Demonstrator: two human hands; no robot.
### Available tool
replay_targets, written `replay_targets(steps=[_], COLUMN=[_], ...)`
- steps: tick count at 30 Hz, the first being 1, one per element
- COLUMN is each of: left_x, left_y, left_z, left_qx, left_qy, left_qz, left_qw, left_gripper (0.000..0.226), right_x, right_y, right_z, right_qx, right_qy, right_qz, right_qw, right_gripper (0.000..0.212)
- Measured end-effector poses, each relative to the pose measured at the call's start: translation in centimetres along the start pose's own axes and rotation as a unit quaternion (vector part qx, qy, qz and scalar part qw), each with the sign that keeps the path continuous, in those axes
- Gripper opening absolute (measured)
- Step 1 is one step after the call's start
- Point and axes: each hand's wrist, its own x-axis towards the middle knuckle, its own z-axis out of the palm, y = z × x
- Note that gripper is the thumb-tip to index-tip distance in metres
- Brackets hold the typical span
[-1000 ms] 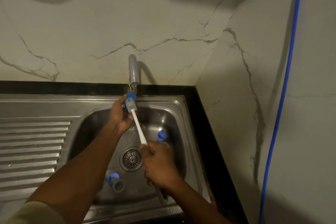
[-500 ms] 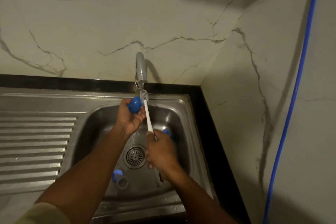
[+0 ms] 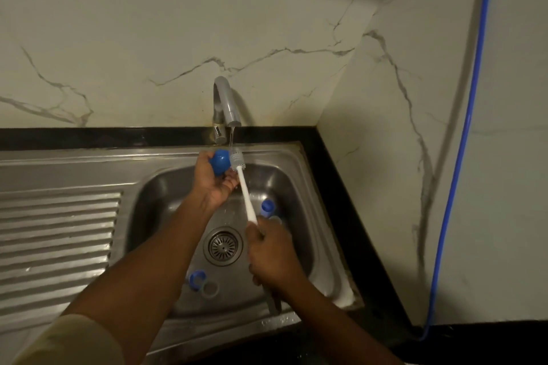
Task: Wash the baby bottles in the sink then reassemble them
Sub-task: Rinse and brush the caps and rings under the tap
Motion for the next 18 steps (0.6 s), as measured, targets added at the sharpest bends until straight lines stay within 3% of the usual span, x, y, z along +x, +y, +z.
replay_targets(steps=[3,7,10,14,18], left_x=[-0.6,-0.9,-0.8,-0.5,0.1], left_y=[-0.8,-0.2,-0.2,-1.0,-2.0], left_z=[0.2,1.0,1.7,2.6,3.5], left_qx=[0.019,-0.002,0.032,0.066,-0.059], left_qy=[-0.041,-0.048,-0.042,-0.013,0.013], left_qz=[-0.007,0.020,0.040,0.063,0.054], left_qw=[0.999,0.999,0.998,0.996,0.997], left_gripper=[0.041,0.031,0.042,0.038,0.042], right_x=[2.3,2.8,2.9,4.8,6.9], right_y=[-0.2,0.8,4.8,11.5,16.1], right_z=[-1.0,-4.5,-9.5,-14.4,-16.4], right_qx=[0.032,-0.004,-0.110,-0.259,-0.381], right_qy=[0.036,0.090,0.147,0.162,0.173], right_qz=[0.025,-0.017,-0.013,0.035,0.057], right_qw=[0.999,0.996,0.983,0.952,0.906], right_gripper=[0.030,0.020,0.020,0.025,0.043])
